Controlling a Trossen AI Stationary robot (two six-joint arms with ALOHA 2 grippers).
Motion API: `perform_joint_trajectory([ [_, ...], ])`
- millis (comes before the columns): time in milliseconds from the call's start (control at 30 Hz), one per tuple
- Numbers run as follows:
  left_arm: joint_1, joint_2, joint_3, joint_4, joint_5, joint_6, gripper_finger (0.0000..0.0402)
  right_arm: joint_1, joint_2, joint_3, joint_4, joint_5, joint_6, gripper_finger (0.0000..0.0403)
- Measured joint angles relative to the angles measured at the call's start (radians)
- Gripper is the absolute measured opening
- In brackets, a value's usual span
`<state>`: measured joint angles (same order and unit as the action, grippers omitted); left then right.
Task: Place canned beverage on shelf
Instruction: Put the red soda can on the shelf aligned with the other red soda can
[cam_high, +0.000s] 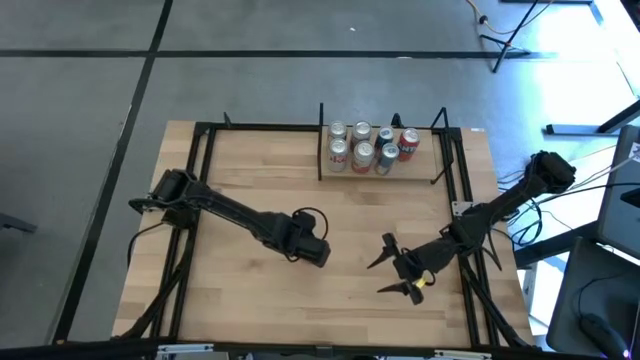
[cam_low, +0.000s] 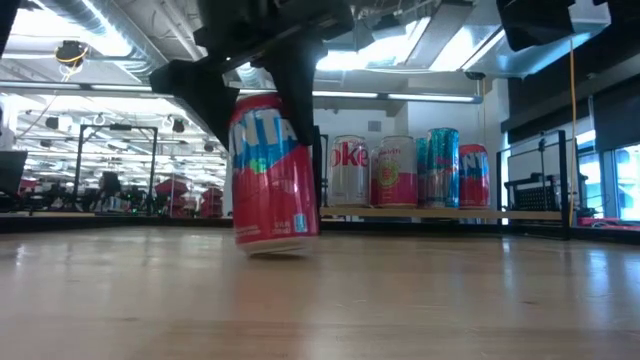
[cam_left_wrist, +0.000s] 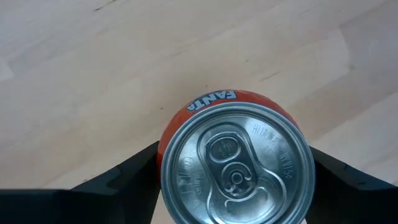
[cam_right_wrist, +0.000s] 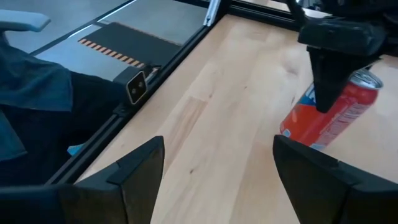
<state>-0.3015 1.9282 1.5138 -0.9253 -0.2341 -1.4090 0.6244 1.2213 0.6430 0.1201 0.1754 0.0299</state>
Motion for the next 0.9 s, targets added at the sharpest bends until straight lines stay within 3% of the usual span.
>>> perform_joint_trajectory([
  [367, -0.019, -0.004, 0.006, 0.016, -0.026, 0.004, 0.0345, 0.004, 0.000, 0.000, 0.000, 0.000, 0.016, 0.0285],
  [667, -0.044, -0.065, 0.063, -0.053, -0.038, 0.147, 0.0352, 0.004, 0.000, 0.000, 0.003, 0.071, 0.014, 0.0285],
  [900, -0.124, -0.157, 0.058, -0.306, -0.229, 0.193, 0.0351, -0.001, 0.028, 0.000, 0.040, 0.210, 0.019, 0.0285],
])
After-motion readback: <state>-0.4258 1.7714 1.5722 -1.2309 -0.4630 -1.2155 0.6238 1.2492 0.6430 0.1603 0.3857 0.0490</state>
